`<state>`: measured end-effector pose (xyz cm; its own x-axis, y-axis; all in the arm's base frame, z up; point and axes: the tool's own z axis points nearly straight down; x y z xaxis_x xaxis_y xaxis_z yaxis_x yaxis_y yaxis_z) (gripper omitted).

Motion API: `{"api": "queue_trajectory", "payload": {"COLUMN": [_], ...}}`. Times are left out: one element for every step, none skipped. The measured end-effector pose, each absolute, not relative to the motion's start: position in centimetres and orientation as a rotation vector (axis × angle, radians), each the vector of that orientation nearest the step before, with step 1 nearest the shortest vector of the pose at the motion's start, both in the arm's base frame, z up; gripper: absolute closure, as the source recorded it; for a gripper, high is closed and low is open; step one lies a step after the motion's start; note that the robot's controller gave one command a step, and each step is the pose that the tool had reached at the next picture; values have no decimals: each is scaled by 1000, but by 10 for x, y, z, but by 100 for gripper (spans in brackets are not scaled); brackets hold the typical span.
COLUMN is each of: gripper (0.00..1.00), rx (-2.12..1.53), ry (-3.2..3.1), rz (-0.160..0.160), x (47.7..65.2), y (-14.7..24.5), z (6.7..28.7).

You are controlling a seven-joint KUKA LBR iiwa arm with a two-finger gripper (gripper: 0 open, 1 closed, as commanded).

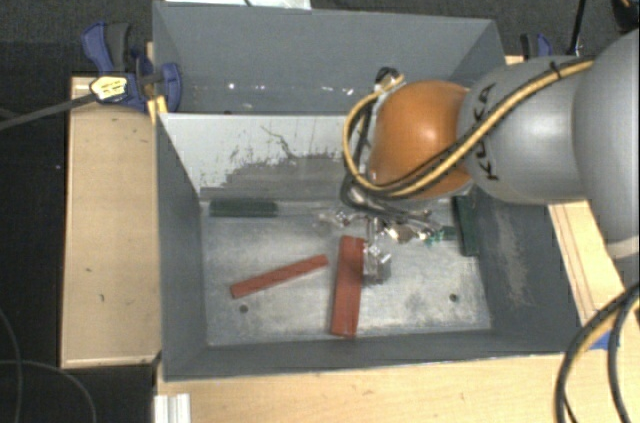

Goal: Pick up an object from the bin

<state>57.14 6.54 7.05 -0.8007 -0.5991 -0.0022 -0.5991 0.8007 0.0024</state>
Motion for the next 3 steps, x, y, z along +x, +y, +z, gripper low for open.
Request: {"api": "queue_trajectory", "payload": {"gripper": [100,100,100], "rx": [-982,-1076,-1420], "ry": [2982,2942,2795], "rz": [1,-2,-1], "x": [572,536,508], "y": [62,76,103], "z": [71,195,265]}}
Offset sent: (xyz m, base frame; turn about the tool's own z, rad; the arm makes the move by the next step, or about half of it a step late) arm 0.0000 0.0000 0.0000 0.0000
